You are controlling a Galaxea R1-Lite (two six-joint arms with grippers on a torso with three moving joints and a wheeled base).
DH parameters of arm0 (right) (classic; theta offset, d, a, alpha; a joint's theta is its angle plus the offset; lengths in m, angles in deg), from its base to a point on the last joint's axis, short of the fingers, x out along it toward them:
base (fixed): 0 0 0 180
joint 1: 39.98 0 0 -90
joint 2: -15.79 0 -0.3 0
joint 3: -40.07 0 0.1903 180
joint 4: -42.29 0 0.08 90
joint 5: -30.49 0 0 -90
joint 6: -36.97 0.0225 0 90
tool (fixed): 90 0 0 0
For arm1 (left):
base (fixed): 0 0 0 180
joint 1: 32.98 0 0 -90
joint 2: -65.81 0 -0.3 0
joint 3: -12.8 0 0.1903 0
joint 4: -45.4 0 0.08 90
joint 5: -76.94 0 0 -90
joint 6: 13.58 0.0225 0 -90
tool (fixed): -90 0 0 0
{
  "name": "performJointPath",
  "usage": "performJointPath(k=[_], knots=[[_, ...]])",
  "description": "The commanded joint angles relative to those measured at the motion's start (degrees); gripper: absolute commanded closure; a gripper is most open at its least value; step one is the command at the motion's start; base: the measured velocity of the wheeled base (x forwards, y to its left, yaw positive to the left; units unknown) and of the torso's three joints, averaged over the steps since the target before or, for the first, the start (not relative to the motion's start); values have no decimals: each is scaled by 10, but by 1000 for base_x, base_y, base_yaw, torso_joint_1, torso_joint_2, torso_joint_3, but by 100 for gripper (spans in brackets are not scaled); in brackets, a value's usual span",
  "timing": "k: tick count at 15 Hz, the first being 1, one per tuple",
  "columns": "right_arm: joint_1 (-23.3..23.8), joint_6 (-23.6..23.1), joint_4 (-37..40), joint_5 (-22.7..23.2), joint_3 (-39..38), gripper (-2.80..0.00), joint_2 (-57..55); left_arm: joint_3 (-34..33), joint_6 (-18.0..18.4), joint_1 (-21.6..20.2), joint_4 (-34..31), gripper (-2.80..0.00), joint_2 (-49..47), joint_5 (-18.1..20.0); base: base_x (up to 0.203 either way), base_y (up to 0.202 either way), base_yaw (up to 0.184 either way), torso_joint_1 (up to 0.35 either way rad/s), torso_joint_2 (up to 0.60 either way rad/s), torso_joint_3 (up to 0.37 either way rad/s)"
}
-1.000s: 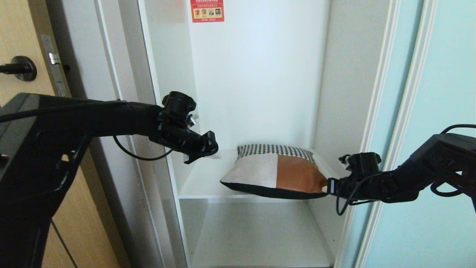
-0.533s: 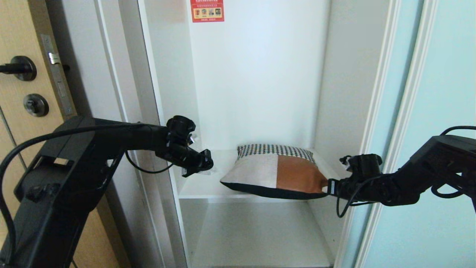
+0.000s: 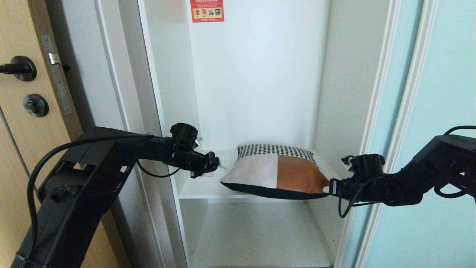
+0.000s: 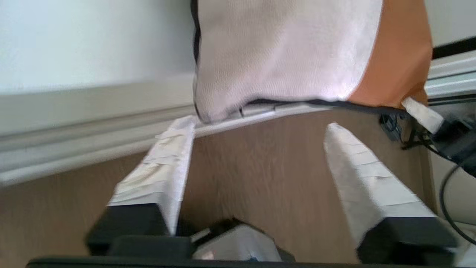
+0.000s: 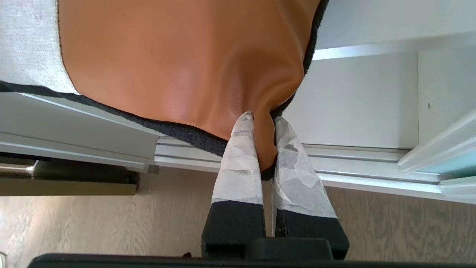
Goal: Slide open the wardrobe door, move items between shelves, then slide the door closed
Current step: Place the pillow on the lower shelf
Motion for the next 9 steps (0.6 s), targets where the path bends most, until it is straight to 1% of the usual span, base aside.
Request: performJointPath(k=[1, 3, 6, 9], knots=[[2, 1, -2, 2, 0, 0, 3, 1, 8, 4, 6, -280, -26, 2, 0, 0, 0, 0, 0, 0], [3, 2, -2, 4, -3, 0, 5, 0, 33, 6, 4, -280, -43, 1, 0, 0, 0, 0, 0, 0], [6, 3, -2, 16, -9, 0, 8, 0, 37, 19, 11, -280, -49, 1, 0, 0, 0, 0, 0, 0], [6, 2, -2, 17, -13, 0, 8, 1, 37, 29, 65, -280, -65, 2, 0, 0, 0, 0, 0, 0]])
